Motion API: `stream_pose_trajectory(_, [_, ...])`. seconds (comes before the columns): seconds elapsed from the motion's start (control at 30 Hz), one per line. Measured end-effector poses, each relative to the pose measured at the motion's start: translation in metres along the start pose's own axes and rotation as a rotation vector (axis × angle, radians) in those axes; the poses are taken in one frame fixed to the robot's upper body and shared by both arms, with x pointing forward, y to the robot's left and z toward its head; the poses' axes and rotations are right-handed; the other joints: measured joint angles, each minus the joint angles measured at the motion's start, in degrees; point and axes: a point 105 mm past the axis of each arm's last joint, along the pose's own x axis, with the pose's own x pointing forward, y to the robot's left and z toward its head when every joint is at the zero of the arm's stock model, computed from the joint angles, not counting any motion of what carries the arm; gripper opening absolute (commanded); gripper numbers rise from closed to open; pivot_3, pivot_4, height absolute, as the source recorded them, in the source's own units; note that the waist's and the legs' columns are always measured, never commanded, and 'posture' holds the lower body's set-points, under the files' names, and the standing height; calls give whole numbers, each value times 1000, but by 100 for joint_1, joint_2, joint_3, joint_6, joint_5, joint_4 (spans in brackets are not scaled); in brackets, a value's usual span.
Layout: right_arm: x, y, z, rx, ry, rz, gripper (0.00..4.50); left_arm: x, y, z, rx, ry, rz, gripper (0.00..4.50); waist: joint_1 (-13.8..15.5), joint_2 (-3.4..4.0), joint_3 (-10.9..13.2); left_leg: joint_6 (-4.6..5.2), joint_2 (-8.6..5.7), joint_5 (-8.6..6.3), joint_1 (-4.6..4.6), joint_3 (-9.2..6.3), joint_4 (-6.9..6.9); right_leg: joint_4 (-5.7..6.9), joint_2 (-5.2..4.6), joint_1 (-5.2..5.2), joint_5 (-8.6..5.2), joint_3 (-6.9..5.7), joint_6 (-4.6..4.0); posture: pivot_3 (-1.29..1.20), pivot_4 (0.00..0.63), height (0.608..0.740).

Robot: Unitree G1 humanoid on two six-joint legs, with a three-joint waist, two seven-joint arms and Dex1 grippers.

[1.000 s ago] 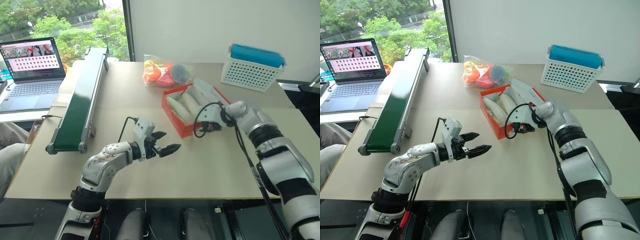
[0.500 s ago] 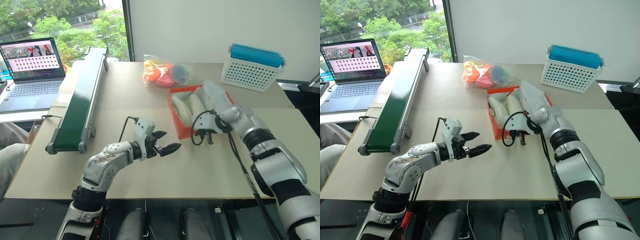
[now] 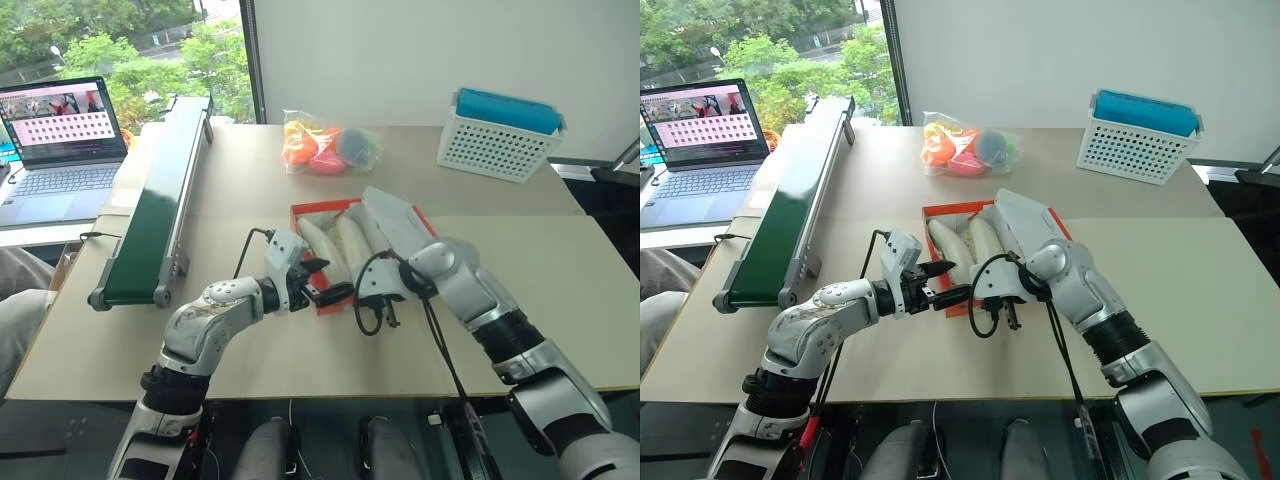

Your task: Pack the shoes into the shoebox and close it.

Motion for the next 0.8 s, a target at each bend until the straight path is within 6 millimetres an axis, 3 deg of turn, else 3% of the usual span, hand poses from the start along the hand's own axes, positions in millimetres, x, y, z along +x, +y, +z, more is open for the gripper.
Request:
stream_pose_trajectory(0.1, [3,-4,1,18,-3,-34,24,-1,3,0,0,1,12,4500,-2,-3,-2,0,1,0,0,0,0,-1,1,0,0,-1,0,0,150,699])
stream_pose_trajectory(0.27, [4,-19,1,117,-30,-113,1608,-1,7,2,3,0,30,4500,2,-10,-6,-2,0,2,4,0,-2,-1,1,0,3,0,-6,0,150,699])
stream_pose_trajectory(0.4, [-3,-26,7,174,-73,-157,2985,5,-3,0,-6,2,-16,4500,40,-10,-5,0,-4,0,-4,0,-2,-7,-2,-3,3,-2,-5,0,150,699])
stream_pose_trajectory(0.5, [-22,-29,16,173,-102,-189,2985,5,-3,0,-4,1,-18,4500,44,-9,-5,0,-2,0,-4,-2,-2,-3,-1,-4,3,-3,-5,0,150,699])
stream_pose_trajectory(0.67, [-80,-25,33,155,-143,-232,2985,1,-5,4,23,-4,-31,4500,83,-9,-4,9,0,-6,-4,-3,-2,-8,-5,-2,2,-5,-4,0,150,699])
stream_pose_trajectory(0.8, [-120,-16,41,245,-194,-275,2985,-19,-1,4,115,8,-42,4500,78,-10,-3,5,6,-8,-6,-3,-5,-9,-6,-7,2,-6,-7,0,150,699])
